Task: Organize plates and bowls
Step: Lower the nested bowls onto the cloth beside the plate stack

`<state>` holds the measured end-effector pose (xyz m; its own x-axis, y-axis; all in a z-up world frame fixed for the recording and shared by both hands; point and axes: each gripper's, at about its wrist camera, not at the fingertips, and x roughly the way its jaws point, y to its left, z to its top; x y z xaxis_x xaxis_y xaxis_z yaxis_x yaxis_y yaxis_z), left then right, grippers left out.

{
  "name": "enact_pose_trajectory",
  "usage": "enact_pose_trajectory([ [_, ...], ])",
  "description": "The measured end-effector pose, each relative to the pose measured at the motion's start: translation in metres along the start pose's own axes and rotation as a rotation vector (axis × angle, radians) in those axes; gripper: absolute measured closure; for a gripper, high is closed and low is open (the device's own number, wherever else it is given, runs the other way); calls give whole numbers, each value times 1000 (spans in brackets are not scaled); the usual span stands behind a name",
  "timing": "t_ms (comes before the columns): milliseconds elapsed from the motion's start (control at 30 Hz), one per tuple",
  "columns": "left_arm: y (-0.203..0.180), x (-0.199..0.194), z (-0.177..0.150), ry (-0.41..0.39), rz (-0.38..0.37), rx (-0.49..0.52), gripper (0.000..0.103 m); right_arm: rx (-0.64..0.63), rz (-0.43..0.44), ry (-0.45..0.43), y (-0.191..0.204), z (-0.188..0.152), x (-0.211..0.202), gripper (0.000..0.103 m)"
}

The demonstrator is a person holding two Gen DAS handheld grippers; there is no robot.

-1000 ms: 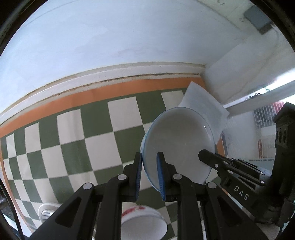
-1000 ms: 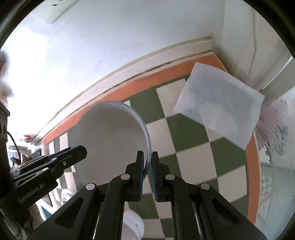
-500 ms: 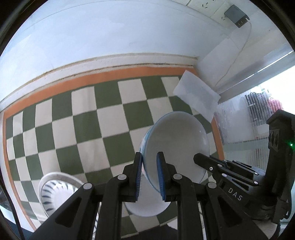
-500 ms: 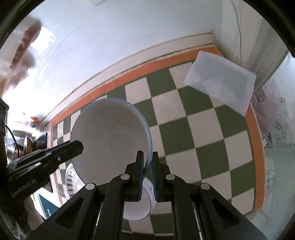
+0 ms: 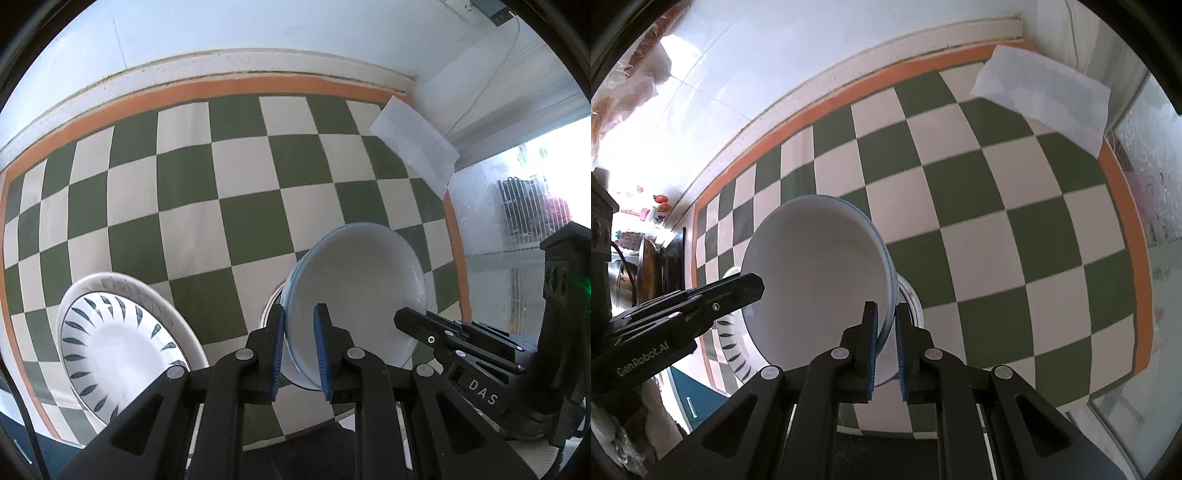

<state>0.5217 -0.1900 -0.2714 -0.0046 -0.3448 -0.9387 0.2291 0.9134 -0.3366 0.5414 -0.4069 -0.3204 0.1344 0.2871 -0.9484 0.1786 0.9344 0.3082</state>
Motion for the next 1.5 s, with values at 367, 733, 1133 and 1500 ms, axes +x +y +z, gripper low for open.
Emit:
enact_pose_trajectory([
  [367,-4,-1,-10,-8,15,6,89,-20,-2,38,-1,-13,12,92],
  [733,1,20,-12,28,36,3,89,-13,5,81,-9,-16,30,92],
  [1133,5,37,-16,66,58,0,89,-16,-8,108,-10,-11,42,92],
  [1500,6,24,-22,96,44,-6,88,24,16,148,-11,-11,39,91],
])
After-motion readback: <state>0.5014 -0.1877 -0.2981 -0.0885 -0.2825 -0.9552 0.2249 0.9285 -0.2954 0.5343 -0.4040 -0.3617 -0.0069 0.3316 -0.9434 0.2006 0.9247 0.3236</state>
